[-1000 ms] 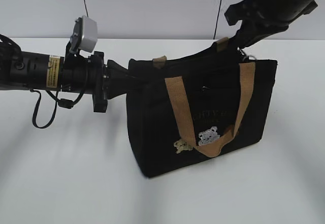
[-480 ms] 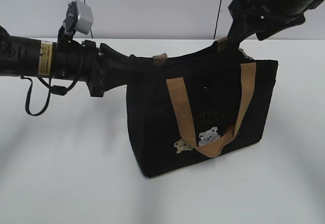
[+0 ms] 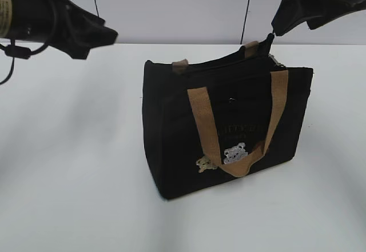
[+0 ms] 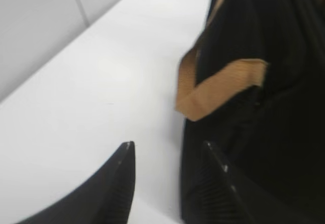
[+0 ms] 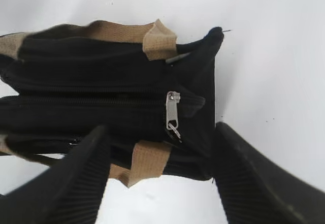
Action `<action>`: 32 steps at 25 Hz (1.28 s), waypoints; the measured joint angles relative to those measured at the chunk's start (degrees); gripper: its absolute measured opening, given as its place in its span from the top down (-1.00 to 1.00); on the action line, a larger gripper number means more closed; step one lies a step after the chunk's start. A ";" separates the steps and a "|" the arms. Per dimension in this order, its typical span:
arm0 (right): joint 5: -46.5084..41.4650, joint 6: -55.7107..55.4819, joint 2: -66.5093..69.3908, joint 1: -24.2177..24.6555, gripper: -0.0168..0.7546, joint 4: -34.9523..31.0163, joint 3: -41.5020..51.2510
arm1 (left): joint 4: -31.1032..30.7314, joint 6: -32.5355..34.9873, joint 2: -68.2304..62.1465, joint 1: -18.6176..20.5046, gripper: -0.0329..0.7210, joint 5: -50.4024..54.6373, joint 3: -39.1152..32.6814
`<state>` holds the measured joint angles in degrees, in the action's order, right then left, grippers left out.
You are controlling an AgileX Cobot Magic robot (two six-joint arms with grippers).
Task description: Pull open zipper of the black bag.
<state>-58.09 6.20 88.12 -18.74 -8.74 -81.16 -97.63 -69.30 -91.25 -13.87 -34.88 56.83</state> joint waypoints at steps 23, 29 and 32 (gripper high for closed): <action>-11.25 -3.03 -2.22 7.29 -0.27 0.59 0.00 | 90.59 48.73 3.51 0.14 -0.05 86.85 10.33; -11.40 -0.18 -2.33 14.50 -0.27 0.82 0.00 | 94.49 57.40 3.71 3.63 -0.05 102.81 17.64; -11.33 0.76 -3.73 14.91 -0.27 0.63 2.17 | 96.64 60.31 6.24 6.08 -0.05 103.82 16.84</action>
<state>-69.41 6.96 84.39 -3.83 -8.10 -78.99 -0.99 -8.99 -85.01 -7.79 68.94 73.67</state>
